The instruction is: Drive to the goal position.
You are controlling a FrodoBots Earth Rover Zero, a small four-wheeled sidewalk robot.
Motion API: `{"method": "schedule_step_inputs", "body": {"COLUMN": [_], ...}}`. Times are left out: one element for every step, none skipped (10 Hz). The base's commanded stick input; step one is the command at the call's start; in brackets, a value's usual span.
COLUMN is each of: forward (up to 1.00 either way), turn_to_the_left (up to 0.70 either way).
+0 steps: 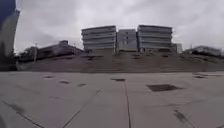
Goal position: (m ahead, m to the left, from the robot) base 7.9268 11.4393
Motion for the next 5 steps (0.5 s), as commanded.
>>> {"method": "schedule_step_inputs", "body": {"forward": [0.70, 0.70, 0.70, 0.70, 0.70], "turn_to_the_left": [0.00, 0.00, 0.00, 0.00, 0.00]}}
